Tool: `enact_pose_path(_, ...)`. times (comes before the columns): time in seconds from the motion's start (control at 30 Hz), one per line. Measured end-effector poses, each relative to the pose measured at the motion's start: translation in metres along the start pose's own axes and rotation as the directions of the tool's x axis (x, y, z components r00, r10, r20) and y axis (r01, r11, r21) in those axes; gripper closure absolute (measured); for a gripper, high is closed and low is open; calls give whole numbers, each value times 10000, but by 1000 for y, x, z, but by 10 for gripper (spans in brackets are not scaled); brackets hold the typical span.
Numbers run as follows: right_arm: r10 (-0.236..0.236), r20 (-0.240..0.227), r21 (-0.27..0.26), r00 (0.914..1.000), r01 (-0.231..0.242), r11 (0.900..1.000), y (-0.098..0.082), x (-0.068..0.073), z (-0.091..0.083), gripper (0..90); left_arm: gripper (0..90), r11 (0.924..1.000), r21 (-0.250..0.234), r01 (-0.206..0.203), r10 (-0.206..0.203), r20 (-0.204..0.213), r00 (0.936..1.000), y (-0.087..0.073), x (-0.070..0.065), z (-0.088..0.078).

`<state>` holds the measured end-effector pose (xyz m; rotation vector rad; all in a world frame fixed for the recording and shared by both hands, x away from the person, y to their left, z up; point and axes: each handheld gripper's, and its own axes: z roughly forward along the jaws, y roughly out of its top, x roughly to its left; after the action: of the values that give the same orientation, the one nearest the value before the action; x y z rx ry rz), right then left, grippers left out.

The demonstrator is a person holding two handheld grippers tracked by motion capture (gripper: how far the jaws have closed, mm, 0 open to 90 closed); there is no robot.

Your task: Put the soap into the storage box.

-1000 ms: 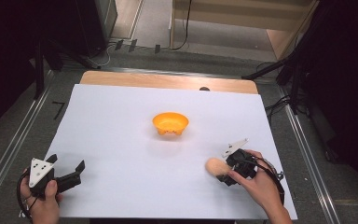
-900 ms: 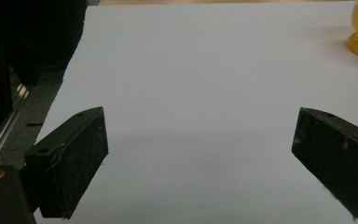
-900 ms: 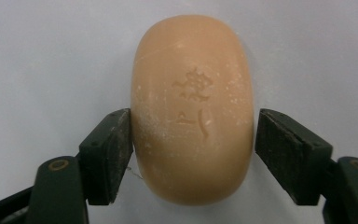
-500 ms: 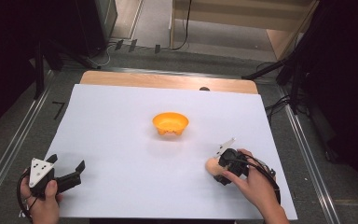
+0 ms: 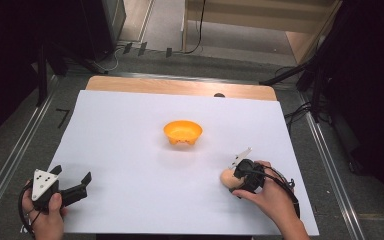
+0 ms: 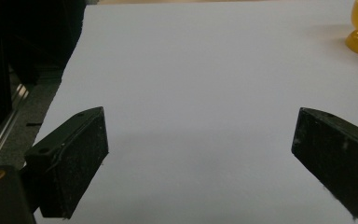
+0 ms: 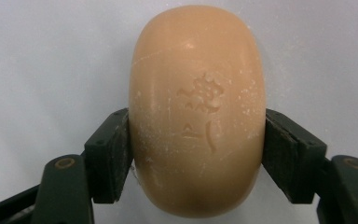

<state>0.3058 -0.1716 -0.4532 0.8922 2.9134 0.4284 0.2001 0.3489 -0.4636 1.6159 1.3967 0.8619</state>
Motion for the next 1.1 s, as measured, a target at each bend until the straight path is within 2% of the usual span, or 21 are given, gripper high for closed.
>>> enact_pose_path(0.1,72,39,41,10000,-72,10000,1,0,0,330,41,10000,-18,22,-22,4,10000,0,0,0)
enact_pose_path(0.33,-224,-96,41,9997,224,9997,1,-2,-2,335,41,10000,-23,29,-29,-1,10000,0,1,0)
enact_pose_path(0.47,-287,-356,-66,9990,285,9996,1,-5,-4,335,42,10000,-30,42,-42,1,10000,0,1,0)
enact_pose_path(0.63,-628,-171,-265,9979,623,9977,5,-6,-8,336,42,10000,-43,33,-33,7,10000,0,1,0)
enact_pose_path(0.87,-800,-66,-388,9968,797,9961,13,-6,-19,336,42,10000,-43,31,-31,15,10000,0,1,0)
enact_pose_path(1.1,-1203,-67,-543,9927,1197,9913,30,-7,-26,336,42,10000,-33,48,-48,20,10000,0,1,0)
